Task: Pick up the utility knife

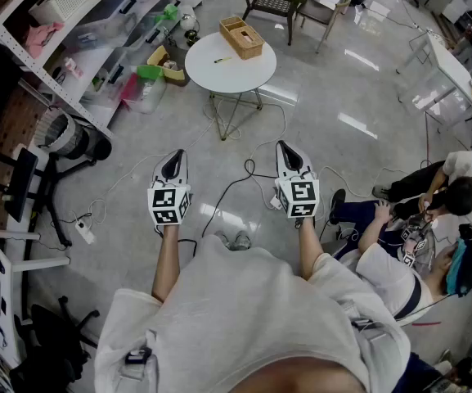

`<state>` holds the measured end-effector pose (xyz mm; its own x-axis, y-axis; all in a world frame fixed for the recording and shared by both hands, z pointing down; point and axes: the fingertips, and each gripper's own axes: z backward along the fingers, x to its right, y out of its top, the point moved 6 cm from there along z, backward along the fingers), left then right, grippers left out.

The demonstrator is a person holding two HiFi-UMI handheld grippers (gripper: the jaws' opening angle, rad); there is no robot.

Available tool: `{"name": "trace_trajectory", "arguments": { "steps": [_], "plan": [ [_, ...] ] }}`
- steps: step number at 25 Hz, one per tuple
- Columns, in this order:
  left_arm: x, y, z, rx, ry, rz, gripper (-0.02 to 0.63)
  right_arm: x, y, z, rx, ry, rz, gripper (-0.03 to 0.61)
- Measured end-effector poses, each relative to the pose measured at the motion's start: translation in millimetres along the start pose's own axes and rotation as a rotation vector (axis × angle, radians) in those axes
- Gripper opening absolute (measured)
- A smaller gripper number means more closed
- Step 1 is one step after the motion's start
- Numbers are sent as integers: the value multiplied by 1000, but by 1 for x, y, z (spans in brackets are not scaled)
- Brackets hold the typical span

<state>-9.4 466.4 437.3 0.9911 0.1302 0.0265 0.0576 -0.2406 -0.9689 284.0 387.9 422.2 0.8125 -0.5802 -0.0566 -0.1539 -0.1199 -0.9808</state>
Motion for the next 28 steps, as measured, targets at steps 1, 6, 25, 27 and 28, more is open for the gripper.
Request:
{"name": "trace_trajectory", "arguments": {
  "steps": [1,6,25,27,28],
  "plan": [
    [2,1,-2,1,-1,0,21,2,-1,0,-2,0,0,31],
    [11,4,-11,3,-4,-5,21,13,-3,-3,4,11,-2,32],
    [12,2,-66,-10,4,2,21,37,-10,-60,-13,67,11,32],
    [3,1,-80,-8,5,0,21,40,-8,-77,-8,69,16,32],
    [-2,2,-88,-8,5,-1,21,41,-7,-86,-6,70,18,32]
  ]
}}
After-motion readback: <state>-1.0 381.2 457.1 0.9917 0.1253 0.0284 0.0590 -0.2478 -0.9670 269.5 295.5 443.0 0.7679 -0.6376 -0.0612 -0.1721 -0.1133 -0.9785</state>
